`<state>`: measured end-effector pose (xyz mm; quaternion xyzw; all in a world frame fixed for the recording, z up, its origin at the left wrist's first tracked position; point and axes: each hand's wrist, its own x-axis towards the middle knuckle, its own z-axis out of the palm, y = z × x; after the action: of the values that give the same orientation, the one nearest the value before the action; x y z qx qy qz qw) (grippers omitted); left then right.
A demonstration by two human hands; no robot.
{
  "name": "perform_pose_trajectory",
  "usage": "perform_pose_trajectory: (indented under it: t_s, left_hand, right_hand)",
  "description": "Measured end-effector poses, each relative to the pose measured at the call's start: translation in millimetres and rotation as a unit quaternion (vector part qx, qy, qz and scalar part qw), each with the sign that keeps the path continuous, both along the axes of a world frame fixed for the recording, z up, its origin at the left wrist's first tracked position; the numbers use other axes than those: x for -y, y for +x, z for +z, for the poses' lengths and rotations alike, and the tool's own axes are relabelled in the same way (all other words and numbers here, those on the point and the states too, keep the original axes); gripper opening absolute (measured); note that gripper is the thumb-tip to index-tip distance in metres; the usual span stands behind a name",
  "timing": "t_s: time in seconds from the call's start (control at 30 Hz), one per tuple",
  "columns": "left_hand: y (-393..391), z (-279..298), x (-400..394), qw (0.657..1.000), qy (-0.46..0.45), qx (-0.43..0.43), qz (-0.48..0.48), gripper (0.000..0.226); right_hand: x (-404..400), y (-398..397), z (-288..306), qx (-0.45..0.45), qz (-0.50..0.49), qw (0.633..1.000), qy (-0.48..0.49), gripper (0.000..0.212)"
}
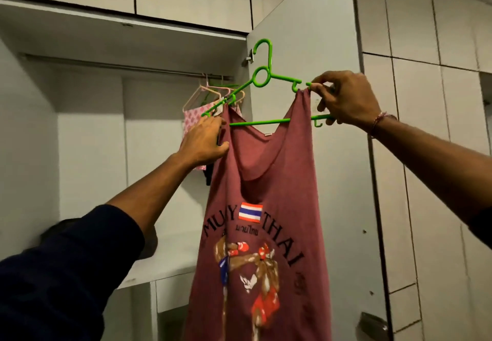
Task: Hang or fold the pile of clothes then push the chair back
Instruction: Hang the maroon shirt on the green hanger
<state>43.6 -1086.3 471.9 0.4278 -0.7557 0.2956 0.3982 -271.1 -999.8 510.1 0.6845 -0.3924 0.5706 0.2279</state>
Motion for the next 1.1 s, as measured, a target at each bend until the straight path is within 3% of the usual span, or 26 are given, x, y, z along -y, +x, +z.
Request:
perform_pose_trajectory:
  t_s: [0.33, 0.5, 1.1]
  left_hand:
    - [41.7, 13.9, 94.2, 0.998, -0.014, 0.005, 0.064, 0.053]
    - [62.5, 22.8, 146.5, 0.996, -0.012, 0.008, 0.089, 0.051]
    - [147.1, 109.3, 373.7, 0.992, -0.044, -0.033, 0.11, 0.063]
  right_hand:
    - [98.1, 64.6, 62.4, 0.062, -0.027, 0.994, -0.089, 0.019]
    - [159.0, 95.9, 89.9, 0.067, -0.038, 0.993, -0.088, 0.018]
    - [395.4, 201.9, 160.9, -0.006, -0.101, 0.987, -0.128, 0.021]
